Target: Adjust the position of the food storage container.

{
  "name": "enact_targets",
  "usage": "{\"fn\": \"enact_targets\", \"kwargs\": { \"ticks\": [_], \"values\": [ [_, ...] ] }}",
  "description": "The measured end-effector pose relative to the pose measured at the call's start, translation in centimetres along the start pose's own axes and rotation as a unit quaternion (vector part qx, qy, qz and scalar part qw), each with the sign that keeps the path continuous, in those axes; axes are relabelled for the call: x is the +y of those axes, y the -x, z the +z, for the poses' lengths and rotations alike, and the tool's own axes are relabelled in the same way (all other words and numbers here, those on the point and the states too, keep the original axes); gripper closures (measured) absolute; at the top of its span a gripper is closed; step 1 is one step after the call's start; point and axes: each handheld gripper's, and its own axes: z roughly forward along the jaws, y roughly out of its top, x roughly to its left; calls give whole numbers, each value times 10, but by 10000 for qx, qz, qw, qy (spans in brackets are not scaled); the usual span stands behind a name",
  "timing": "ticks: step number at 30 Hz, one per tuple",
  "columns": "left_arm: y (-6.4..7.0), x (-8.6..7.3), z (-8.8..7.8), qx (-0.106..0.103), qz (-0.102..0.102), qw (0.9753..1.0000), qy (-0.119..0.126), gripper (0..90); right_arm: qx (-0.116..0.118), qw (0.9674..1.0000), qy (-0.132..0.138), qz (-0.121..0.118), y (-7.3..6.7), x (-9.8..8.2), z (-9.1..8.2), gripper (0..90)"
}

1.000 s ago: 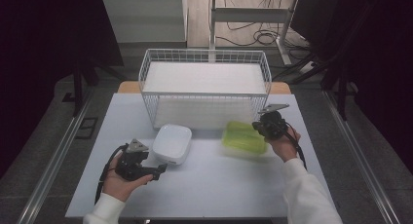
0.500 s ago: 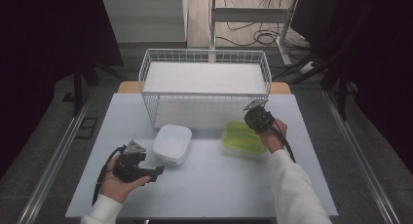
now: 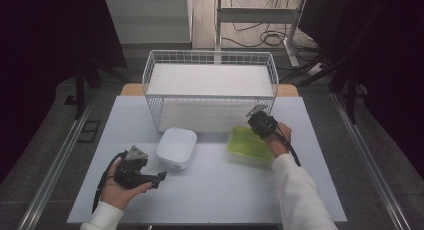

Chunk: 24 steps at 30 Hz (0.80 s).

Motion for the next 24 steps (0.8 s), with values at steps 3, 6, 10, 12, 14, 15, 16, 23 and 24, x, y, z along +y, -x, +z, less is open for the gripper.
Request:
{"fn": "enact_targets", "kwargs": {
  "ticks": [3, 6, 10, 12, 14, 15, 16, 23, 24],
  "values": [
    [1, 0, 0, 18, -8, 10000, -18, 176, 80, 9999, -28, -84, -6, 0, -3, 892],
    [1, 0, -1, 26, -2, 10000, -22, 176, 147, 9998, -56, -150, -11, 1, -5, 892],
    [1, 0, 0, 38, -2, 10000, -43, 176, 302, 9991, -96, -294, -22, 2, -9, 892],
    [0, 0, 0, 40, -11, 10000, -55, 176, 384, 9985, -106, -383, -28, 2, -11, 892],
    [0, 0, 1, 44, -24, 10000, -64, 176, 478, 9977, -116, -469, -38, 1, -14, 892],
    [-1, 0, 1, 47, -21, 10000, -64, 176, 523, 9974, -117, -476, -41, 1, -15, 892],
    [-1, 1, 0, 46, -26, 10000, -61, 176, 578, 9971, -119, -478, -43, 1, -16, 892],
    [0, 2, 1, 24, 5, 10000, -85, 176, 674, 9959, -225, -562, -56, -2, -25, 892],
    [0, 2, 2, 21, 9, 9999, -100, 176, 651, 9958, -246, -600, -56, -3, -25, 892]
  ]
}}
